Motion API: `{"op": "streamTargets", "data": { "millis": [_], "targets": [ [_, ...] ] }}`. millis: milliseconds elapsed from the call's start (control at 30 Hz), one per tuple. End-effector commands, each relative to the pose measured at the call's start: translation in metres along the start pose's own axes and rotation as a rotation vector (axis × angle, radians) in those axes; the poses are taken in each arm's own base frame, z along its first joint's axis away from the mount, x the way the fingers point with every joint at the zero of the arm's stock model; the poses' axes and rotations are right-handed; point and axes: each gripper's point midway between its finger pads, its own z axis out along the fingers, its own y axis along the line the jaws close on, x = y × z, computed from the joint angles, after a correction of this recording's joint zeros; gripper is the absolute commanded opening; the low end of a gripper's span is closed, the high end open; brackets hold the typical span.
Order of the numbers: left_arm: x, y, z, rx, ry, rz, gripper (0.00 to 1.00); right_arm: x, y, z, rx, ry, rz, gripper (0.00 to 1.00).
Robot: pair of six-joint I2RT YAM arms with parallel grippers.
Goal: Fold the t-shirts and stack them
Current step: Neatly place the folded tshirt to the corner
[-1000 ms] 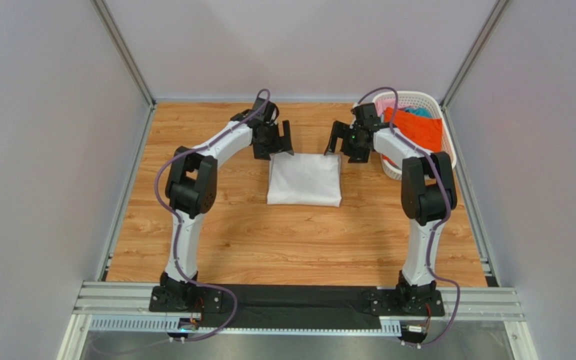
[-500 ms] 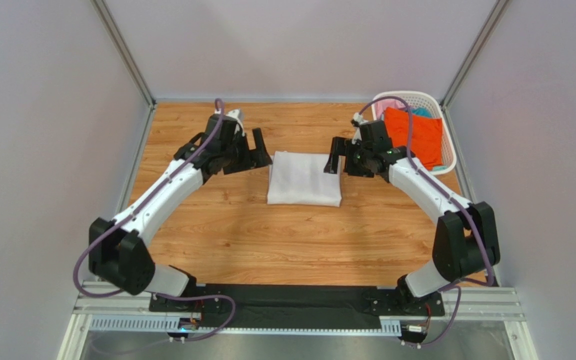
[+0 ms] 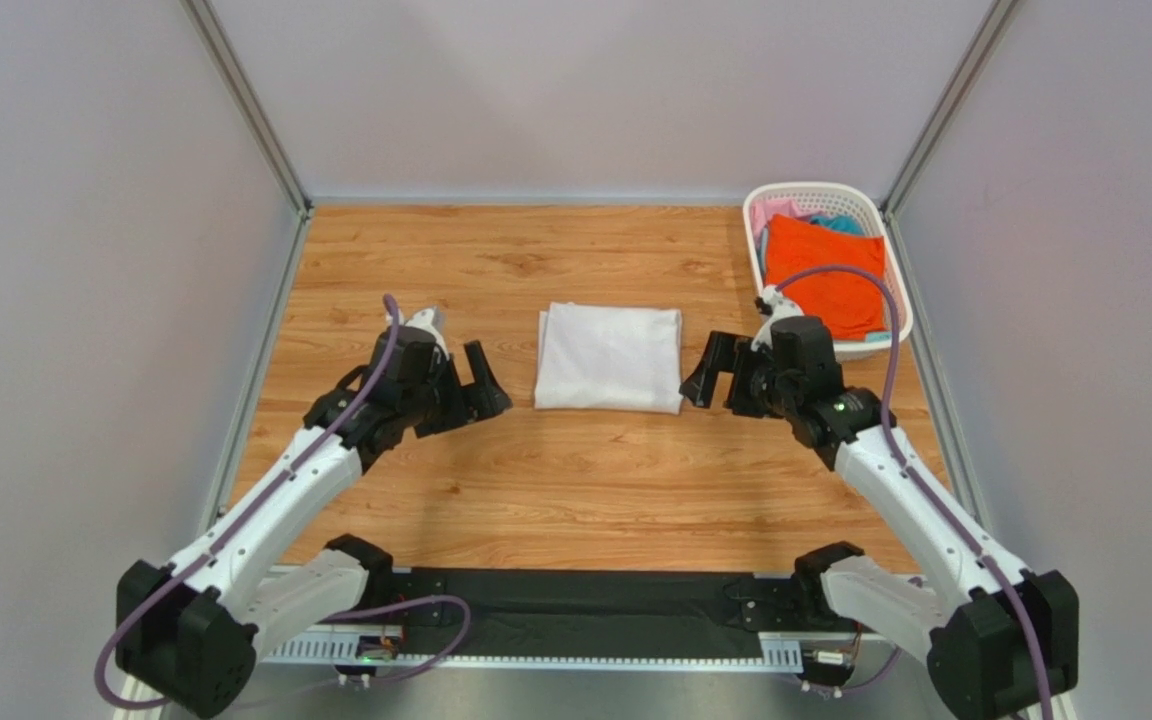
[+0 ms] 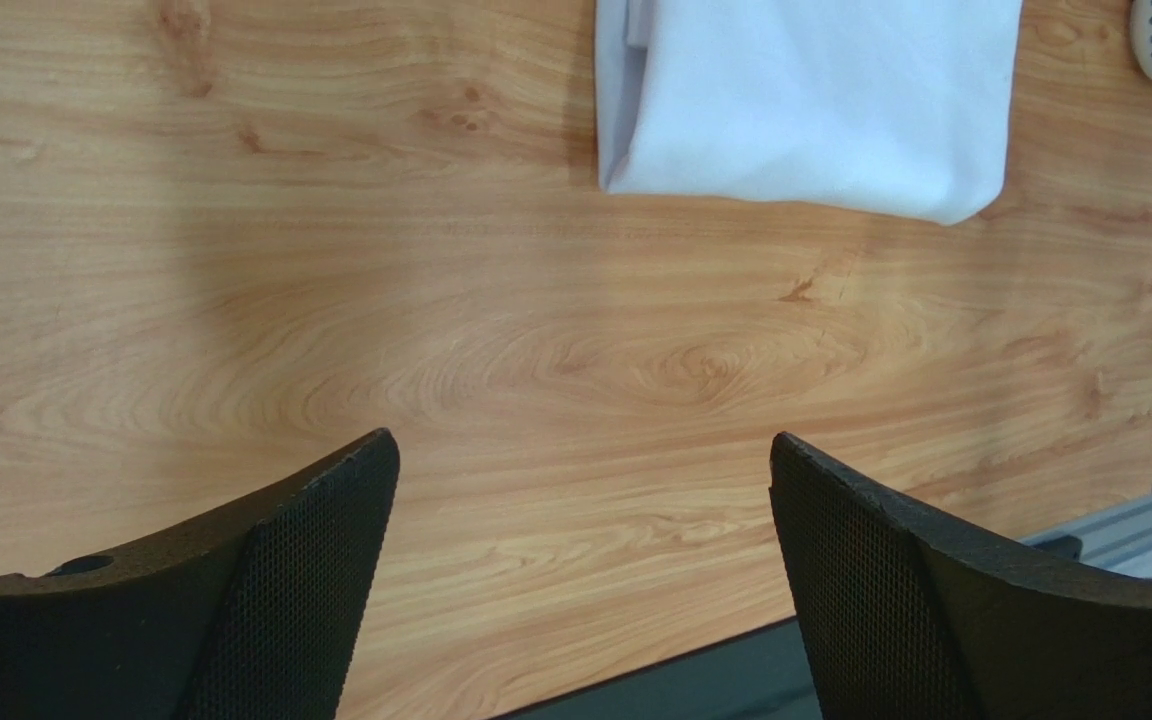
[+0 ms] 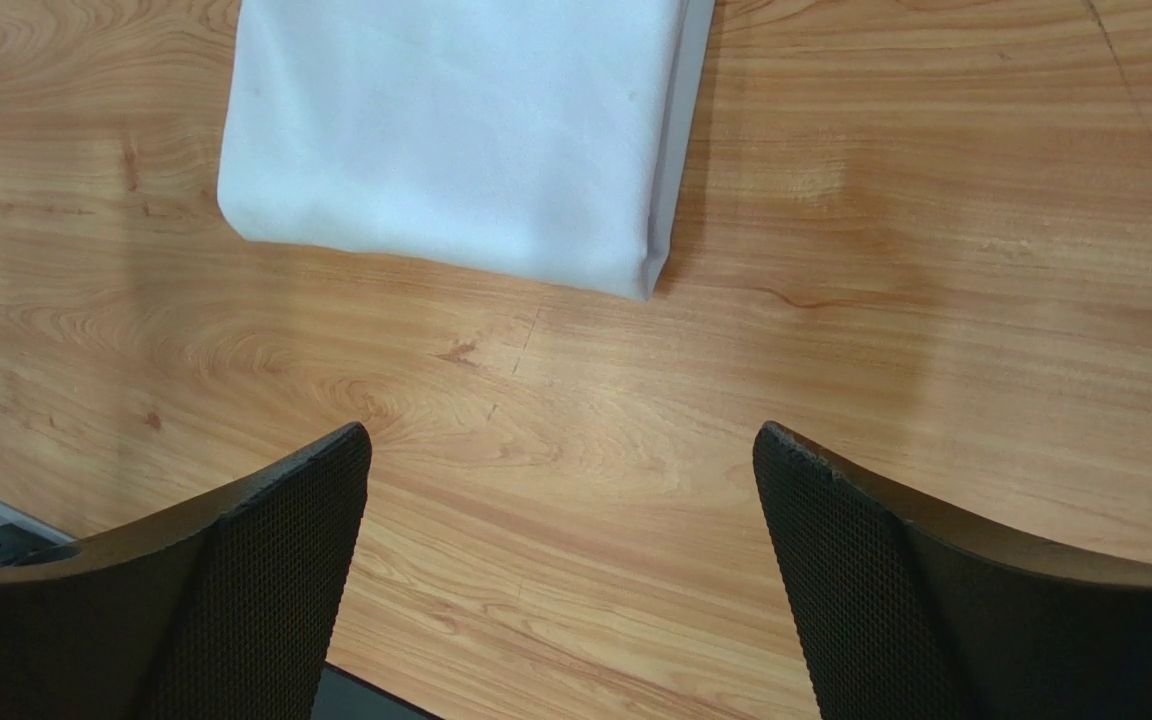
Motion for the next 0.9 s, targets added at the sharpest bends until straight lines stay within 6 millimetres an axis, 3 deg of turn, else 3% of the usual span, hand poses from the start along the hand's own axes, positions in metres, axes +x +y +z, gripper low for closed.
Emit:
{"op": "streamTargets", "data": {
  "millis": [0, 67, 267, 433, 633, 667, 867],
  "targets": [
    [-0.018, -0.021, 0.016, 0.071, -0.030, -0.007, 1.00, -0.005, 0.004, -0.011, -0.033, -0.076, 0.018, 1.00],
    [-0.023, -0.027, 0.027, 0.086, -0.026, -0.001, 1.00, -0.001, 0.003, -0.018, -0.041, -0.093, 0.026, 1.00],
    [-0.037, -0.049, 0.092, 0.137, 0.037, 0.005, 0.99, 0.008, 0.003, -0.034, -0.059, -0.114, 0.025, 1.00],
    [-0.053, -0.064, 0.127, 0.163, 0.050, 0.017, 0.85, 0.012, -0.004, -0.044, -0.024, -0.121, 0.016, 1.00],
    [-0.052, -0.052, 0.164, 0.062, 0.112, 0.037, 0.64, 0.012, -0.009, -0.050, 0.005, -0.129, 0.000, 1.00],
    [-0.041, -0.044, 0.170, 0.030, 0.154, 0.040, 0.61, 0.011, -0.009, -0.051, 0.008, -0.129, -0.003, 1.00],
    [-0.023, -0.031, 0.191, -0.090, 0.221, 0.101, 0.41, 0.007, -0.012, -0.056, 0.029, -0.144, -0.022, 1.00]
  ]
}}
